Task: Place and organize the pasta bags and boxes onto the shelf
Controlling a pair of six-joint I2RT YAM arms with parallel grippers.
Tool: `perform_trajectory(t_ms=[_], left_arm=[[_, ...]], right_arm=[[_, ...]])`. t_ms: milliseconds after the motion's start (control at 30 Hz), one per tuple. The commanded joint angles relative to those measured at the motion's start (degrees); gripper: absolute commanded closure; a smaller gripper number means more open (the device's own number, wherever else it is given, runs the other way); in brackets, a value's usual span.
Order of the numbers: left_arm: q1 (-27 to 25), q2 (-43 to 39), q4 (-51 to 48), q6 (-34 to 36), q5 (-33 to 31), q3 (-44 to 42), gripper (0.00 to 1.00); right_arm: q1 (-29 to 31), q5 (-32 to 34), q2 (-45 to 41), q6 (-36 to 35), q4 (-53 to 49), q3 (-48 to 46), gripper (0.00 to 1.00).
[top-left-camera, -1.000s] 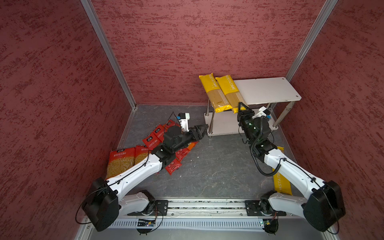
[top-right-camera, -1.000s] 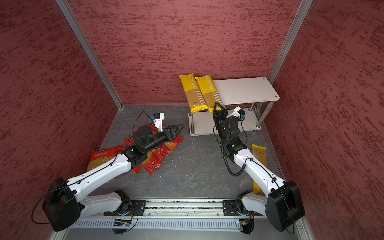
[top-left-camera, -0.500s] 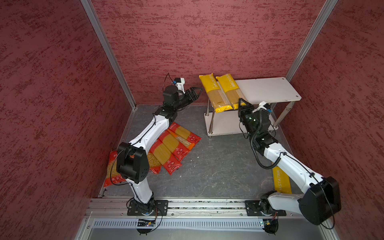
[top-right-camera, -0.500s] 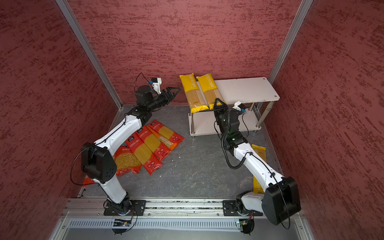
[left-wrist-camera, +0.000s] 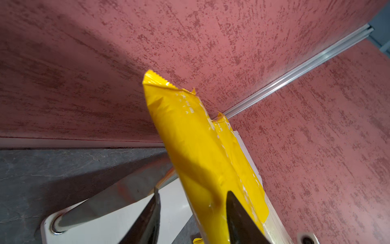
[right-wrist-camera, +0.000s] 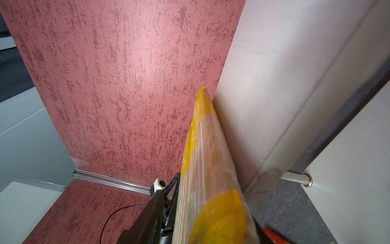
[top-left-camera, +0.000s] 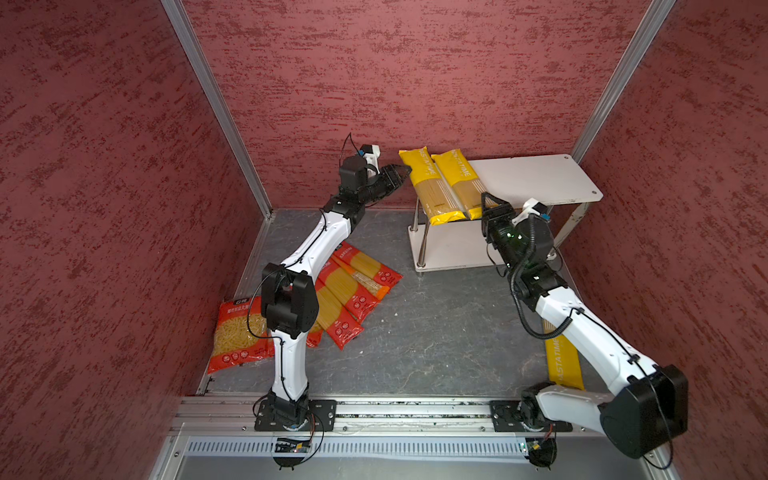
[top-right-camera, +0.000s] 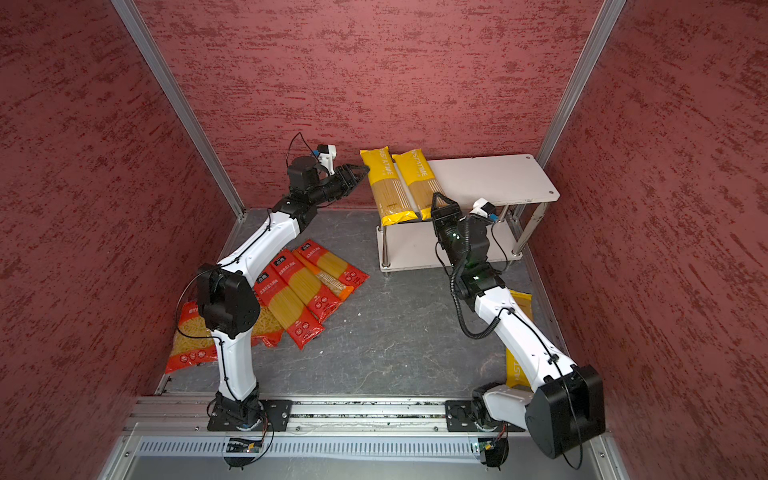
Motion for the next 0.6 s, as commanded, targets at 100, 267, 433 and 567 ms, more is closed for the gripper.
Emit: perform_trajectory(t_ms=[100,267,433,567], left_arm=[[-0.5,4.0,-2.4,0.4,1.9,5.2,0.61],[-1.1,6.7,-5.2,1.6,1.9,9.5,0.7],[-1.2,9.0,-9.0,3.2,2.0,14.1,0.76],[-1.7,10.1,-9.5,2.9,2.2,15.6,0.76]], right_arm=[[-2.8,-6.2,-0.3,2.2,3.0,-0.3,0.59],[-2.8,-9.5,2.7,3.7,5.7,1.0,0.71],[-1.3,-8.7,3.4,4.5,5.9,1.6,0.75],[0.8,-4.9,3.0,5.2,6.4,0.8,0.75]])
